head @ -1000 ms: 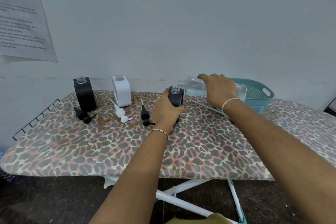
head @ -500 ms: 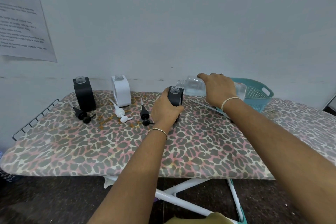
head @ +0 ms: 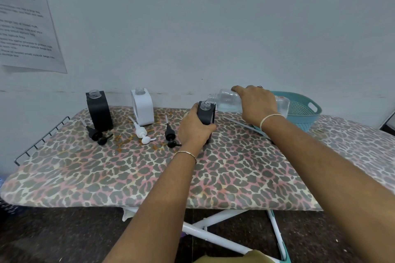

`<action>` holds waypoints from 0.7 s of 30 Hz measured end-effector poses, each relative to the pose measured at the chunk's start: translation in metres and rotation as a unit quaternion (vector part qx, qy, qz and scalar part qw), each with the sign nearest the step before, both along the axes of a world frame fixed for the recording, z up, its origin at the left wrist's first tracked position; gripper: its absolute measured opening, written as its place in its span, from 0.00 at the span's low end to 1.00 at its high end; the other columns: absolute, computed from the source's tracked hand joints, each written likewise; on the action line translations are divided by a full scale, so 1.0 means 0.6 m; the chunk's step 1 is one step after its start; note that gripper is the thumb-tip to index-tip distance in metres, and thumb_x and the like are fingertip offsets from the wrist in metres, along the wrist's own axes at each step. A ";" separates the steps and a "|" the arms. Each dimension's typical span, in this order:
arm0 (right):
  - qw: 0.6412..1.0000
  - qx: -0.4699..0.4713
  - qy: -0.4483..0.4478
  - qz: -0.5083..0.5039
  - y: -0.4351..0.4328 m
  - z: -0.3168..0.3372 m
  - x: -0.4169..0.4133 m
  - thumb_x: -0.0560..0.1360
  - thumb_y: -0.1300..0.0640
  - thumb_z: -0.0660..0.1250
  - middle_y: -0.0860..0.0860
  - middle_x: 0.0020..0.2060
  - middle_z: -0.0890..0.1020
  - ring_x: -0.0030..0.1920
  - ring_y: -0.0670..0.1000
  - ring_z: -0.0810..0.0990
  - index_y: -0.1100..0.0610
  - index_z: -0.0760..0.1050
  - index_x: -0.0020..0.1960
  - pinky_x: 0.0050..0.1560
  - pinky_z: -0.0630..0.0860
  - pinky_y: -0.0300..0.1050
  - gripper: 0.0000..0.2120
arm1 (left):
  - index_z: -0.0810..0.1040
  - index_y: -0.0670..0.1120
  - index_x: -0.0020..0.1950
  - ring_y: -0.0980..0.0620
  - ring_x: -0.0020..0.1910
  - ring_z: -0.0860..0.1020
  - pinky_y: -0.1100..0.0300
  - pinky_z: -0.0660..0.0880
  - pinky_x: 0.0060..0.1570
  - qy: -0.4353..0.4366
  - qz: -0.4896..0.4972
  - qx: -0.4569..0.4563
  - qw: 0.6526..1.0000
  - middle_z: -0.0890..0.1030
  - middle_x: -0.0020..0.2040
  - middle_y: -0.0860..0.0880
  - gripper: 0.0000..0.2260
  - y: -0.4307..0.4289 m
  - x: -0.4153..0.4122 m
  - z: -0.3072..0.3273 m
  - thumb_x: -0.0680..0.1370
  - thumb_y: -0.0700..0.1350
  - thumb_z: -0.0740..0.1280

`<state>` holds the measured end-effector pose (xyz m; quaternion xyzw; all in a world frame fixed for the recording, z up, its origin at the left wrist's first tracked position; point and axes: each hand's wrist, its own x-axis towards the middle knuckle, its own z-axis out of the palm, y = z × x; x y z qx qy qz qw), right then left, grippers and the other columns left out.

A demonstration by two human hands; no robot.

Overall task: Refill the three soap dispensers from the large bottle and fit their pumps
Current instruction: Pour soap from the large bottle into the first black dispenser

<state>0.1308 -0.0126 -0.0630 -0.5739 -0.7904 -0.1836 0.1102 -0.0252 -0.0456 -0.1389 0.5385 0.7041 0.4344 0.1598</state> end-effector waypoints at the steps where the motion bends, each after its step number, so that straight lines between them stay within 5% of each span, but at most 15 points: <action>1: 1.000 0.000 0.000 0.000 0.000 0.000 0.000 0.70 0.67 0.66 0.55 0.48 0.79 0.50 0.58 0.78 0.50 0.65 0.71 0.42 0.71 0.47 0.31 | 0.67 0.56 0.71 0.49 0.53 0.78 0.59 0.73 0.42 0.000 -0.001 0.000 1.000 0.80 0.57 0.53 0.33 0.000 0.000 0.000 0.66 0.50 0.73; 21: 1.000 -0.007 0.001 -0.003 -0.003 0.001 -0.001 0.71 0.66 0.66 0.55 0.49 0.79 0.51 0.58 0.78 0.50 0.65 0.71 0.44 0.72 0.47 0.31 | 0.69 0.55 0.70 0.55 0.48 0.76 0.58 0.77 0.51 -0.035 -0.076 0.030 0.996 0.74 0.48 0.60 0.27 -0.007 -0.023 0.002 0.72 0.53 0.70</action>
